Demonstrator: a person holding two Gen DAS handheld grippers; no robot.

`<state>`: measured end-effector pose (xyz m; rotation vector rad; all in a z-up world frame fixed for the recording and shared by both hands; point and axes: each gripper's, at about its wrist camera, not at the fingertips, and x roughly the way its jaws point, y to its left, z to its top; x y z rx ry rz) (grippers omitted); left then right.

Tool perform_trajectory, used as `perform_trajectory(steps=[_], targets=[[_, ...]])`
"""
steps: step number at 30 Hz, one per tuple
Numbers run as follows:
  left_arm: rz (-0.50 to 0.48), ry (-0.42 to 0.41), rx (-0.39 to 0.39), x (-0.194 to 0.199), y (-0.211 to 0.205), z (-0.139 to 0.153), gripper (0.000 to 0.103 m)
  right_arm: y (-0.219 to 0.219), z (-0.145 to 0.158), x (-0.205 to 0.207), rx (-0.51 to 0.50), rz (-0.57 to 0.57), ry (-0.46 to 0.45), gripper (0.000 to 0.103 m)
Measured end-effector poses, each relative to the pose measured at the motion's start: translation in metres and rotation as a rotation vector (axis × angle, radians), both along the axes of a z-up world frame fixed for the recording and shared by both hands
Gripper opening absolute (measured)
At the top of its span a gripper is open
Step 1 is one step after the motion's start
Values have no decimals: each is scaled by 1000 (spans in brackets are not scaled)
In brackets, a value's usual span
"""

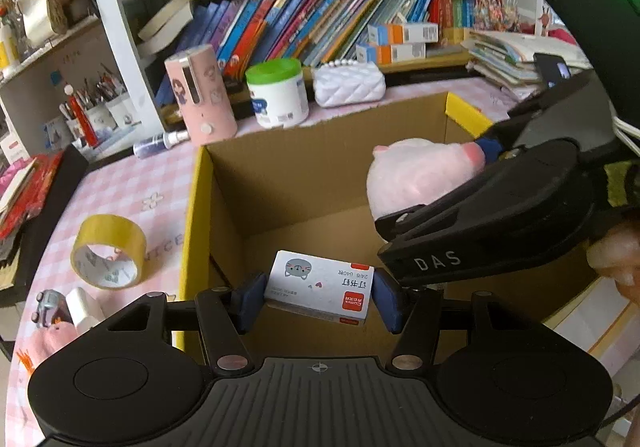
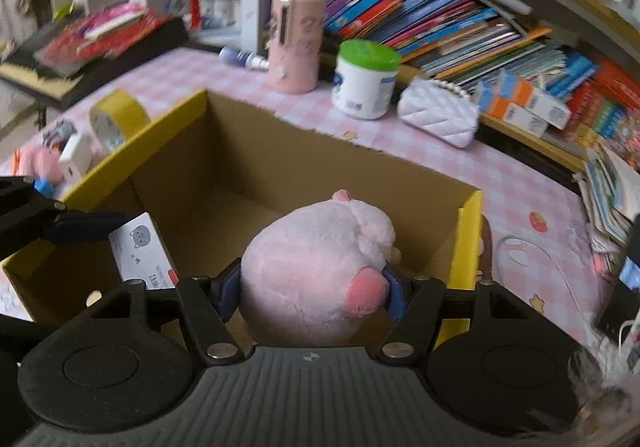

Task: Organize objects
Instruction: 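Release the pig plush into the yellow box while the left releases the card box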

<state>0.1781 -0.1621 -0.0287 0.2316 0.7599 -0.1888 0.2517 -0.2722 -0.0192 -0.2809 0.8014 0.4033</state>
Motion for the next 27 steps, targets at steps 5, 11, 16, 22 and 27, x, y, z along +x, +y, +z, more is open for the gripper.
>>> perform_trajectory(steps=[5,11,16,22,27], targets=[[14,28,-13,2,1,-3,57,4,-9,10,-21,26,42,65],[23,37,-20,3,1,-4,57,3,-11,13,-18,24,63,67],[27,-3,-16,-3,1,1,60,1,-10,11,-3,9,57,70],[21,-57,-19,-11,-1,13,72,1,6,1,33,4,-2,76],[36,-83,-52,-23,4,25,79,-2,21,-15,73,-32,-63,81]])
